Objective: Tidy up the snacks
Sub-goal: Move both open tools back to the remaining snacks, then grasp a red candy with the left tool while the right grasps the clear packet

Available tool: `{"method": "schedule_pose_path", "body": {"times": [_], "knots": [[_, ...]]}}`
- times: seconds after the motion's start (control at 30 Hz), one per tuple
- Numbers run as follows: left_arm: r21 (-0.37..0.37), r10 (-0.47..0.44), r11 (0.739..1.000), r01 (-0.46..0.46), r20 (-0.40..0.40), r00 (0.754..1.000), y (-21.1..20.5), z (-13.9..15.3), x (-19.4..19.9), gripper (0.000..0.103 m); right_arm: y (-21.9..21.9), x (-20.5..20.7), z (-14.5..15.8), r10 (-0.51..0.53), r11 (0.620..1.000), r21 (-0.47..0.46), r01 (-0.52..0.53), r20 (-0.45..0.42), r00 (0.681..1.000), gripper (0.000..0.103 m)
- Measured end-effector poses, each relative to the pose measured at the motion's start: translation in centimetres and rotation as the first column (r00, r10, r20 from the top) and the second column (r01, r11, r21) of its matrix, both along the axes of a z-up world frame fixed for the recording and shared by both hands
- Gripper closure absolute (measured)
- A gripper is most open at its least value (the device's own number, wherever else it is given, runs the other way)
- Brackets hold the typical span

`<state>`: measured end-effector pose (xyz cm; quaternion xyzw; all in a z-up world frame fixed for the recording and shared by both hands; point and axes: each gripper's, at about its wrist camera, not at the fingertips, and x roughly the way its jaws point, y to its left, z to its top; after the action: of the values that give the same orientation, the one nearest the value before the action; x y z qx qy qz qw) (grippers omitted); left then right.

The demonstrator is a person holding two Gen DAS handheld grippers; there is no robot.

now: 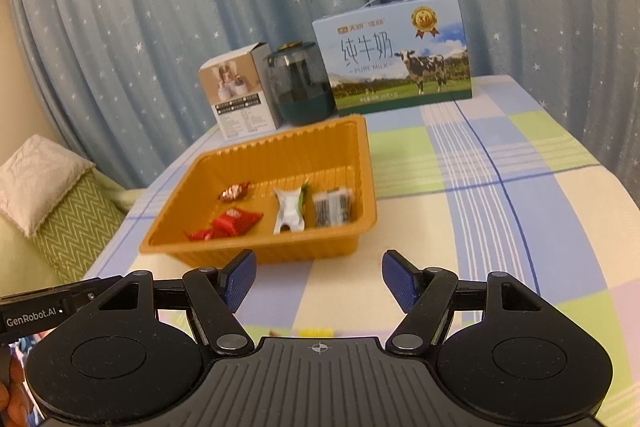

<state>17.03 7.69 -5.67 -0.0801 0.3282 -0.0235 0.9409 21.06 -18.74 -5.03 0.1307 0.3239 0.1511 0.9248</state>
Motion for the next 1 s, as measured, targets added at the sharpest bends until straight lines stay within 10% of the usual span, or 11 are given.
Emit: {"method": "schedule_pose_path", "body": {"times": [1.0], "knots": [[0.01, -0.024, 1.0, 0.026, -0.099, 0.995, -1.8, -4.5, -2.2, 0.055, 1.0, -3.4, -5.0, 0.01, 0.99, -0.137, -0.029, -0.137, 0.99, 0.033]]}}
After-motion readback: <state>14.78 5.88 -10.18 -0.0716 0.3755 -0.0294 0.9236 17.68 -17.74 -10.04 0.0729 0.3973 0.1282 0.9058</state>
